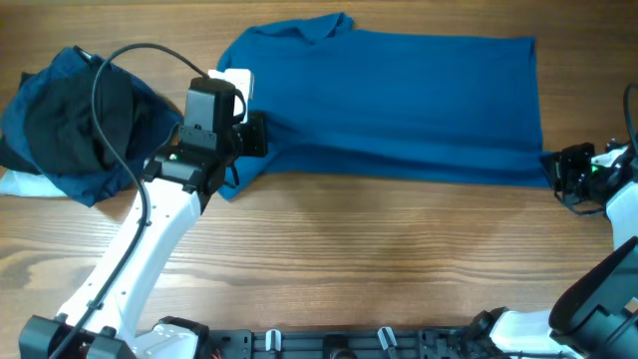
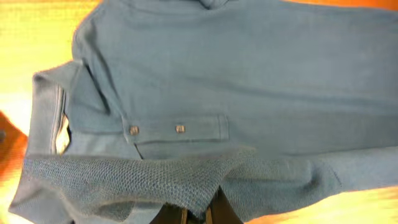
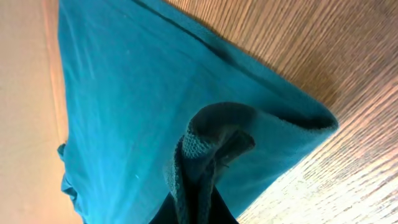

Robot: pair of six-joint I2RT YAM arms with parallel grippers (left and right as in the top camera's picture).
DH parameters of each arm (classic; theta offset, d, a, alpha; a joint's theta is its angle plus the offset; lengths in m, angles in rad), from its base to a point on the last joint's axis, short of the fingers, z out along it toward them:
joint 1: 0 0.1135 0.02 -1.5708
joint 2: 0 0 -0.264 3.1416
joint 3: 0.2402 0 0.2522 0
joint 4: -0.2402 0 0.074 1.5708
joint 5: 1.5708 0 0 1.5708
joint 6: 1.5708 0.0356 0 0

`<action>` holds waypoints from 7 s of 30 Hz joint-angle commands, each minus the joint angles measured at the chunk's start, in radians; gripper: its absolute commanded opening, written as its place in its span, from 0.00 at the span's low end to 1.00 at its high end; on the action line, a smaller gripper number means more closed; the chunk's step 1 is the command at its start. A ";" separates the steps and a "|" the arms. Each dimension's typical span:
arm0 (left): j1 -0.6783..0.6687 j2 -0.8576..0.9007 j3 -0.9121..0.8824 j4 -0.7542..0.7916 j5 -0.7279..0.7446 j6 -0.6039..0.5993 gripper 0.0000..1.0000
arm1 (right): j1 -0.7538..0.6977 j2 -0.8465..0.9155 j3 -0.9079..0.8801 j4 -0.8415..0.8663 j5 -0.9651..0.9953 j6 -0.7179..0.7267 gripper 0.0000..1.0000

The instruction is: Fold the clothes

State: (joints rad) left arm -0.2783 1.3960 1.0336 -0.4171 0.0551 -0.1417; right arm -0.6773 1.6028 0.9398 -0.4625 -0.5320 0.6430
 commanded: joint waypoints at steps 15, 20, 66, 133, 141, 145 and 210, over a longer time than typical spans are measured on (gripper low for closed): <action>0.024 0.175 0.057 0.059 -0.031 -0.025 1.00 | 0.006 0.010 0.018 0.013 -0.008 0.014 0.04; 0.064 0.175 0.068 -0.172 -0.030 -0.032 0.97 | 0.006 0.010 0.018 0.013 -0.008 0.014 0.04; 0.197 0.406 0.177 -0.106 -0.027 0.165 0.25 | 0.006 0.010 0.019 0.010 0.020 0.008 0.06; 0.191 0.350 0.242 -0.317 0.206 0.158 0.57 | 0.079 0.221 0.019 0.459 -0.340 -0.059 0.38; -0.030 0.377 0.255 -0.278 0.087 0.365 0.54 | 0.078 -0.032 0.019 0.290 -0.398 -0.132 0.40; -0.112 0.446 0.255 -0.236 0.042 0.426 0.53 | 0.078 -0.154 0.018 0.113 -0.388 -0.227 0.40; 0.127 0.517 0.224 -0.501 -0.072 -0.020 0.57 | 0.077 0.008 0.018 -0.063 0.054 -0.274 0.57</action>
State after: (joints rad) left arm -0.1928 1.9274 1.3434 -0.9569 -0.1017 -0.1322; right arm -0.5972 1.6020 0.9497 -0.5373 -0.4850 0.3794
